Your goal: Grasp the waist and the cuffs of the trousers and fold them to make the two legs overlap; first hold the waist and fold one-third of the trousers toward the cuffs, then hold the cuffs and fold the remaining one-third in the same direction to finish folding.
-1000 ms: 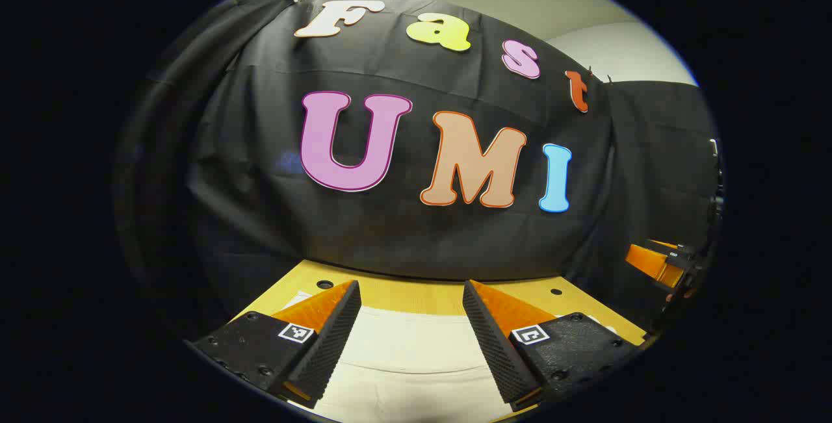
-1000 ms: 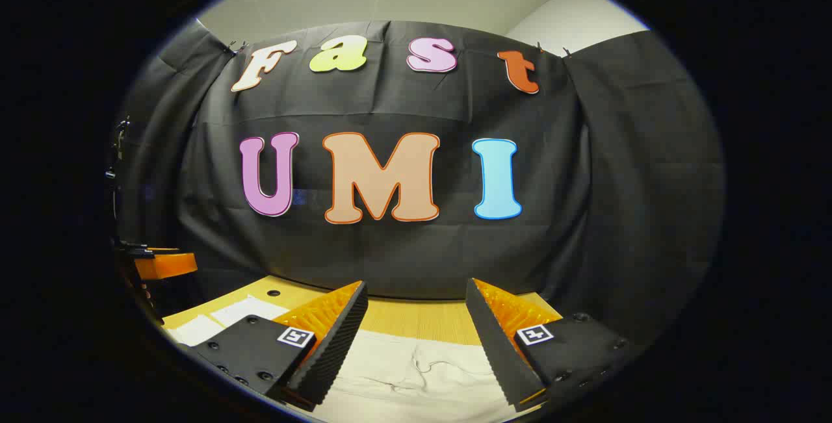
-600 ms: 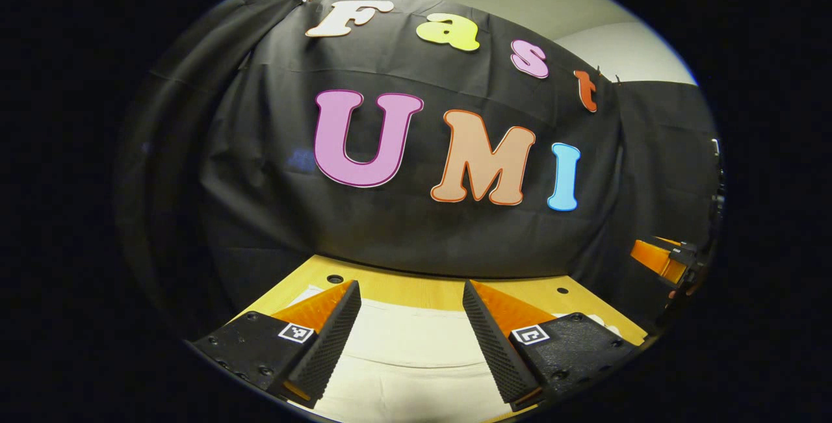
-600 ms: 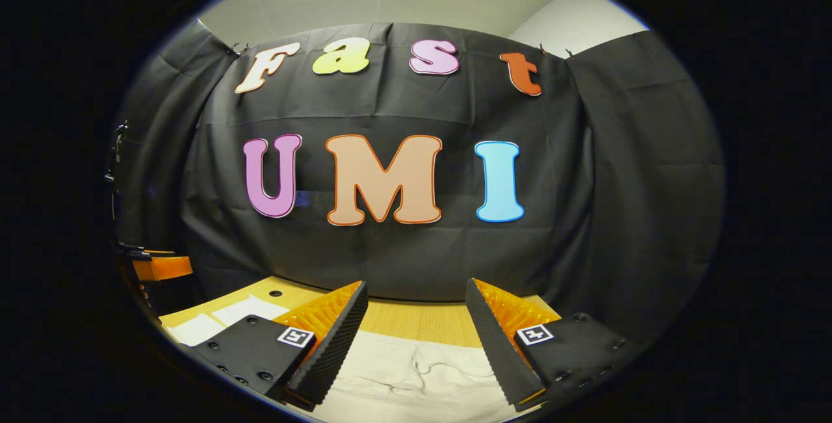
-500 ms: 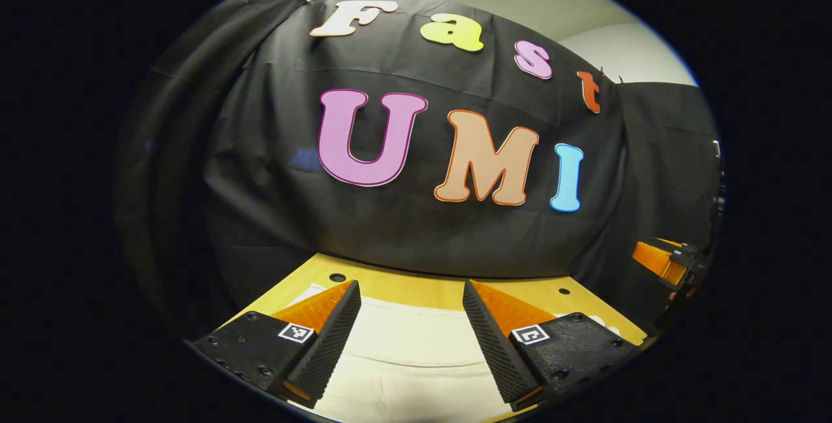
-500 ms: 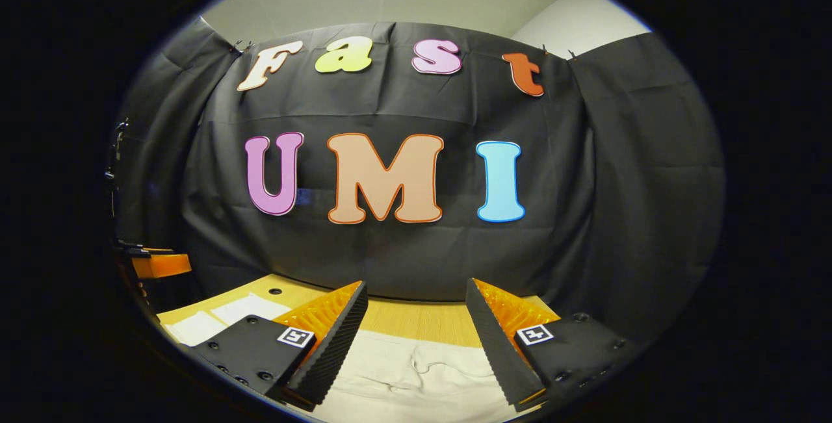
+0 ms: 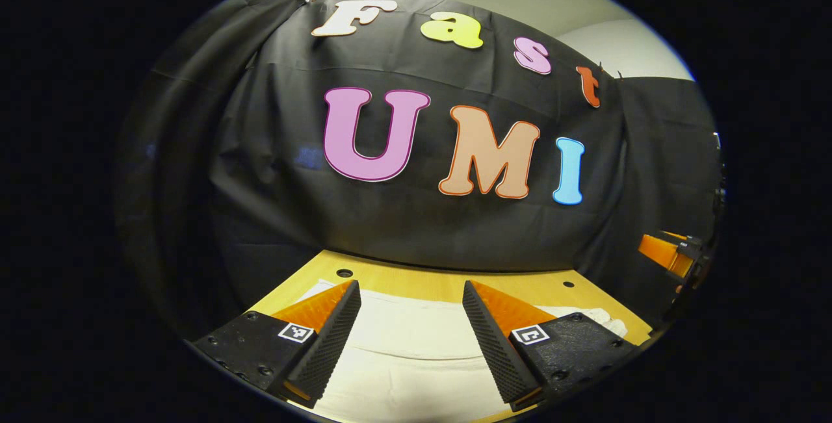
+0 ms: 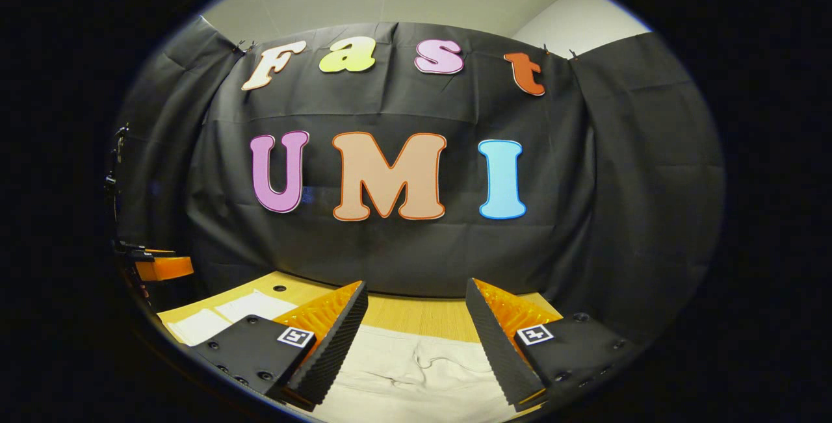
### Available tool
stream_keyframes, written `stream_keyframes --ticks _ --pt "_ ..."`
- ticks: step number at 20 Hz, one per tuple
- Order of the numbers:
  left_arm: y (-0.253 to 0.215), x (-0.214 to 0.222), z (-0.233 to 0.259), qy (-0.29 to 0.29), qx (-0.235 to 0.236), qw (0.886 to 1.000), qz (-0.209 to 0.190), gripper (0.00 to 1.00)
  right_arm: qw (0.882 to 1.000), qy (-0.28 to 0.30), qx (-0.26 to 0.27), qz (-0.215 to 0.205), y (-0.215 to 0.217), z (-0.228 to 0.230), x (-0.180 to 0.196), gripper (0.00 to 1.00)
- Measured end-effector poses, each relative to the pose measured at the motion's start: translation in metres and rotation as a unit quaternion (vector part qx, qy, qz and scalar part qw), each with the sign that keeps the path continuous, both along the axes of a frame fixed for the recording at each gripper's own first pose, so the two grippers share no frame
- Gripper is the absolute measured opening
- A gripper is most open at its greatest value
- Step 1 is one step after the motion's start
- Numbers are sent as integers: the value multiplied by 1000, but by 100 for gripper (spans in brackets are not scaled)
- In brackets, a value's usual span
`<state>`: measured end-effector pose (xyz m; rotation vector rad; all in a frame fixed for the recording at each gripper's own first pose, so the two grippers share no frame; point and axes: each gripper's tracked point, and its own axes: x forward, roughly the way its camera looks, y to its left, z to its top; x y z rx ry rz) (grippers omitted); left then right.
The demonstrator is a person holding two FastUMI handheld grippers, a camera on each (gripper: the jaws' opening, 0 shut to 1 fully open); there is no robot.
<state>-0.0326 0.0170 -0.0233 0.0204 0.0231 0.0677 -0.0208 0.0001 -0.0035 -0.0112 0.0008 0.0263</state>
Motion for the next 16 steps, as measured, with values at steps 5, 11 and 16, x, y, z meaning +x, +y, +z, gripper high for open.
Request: stream_keyframes --ticks 5,11,16 --pt "3 -5 -32 55 44 996 -53 94 1000 17 -7 -4 -11 -10 -11 97" --pt "25 -36 -94 178 77 973 -127 94 999 36 -17 -27 -32 -22 -31 97" --pt "52 -67 -146 290 149 930 -168 95 998 51 -25 -36 -40 -33 -44 98"
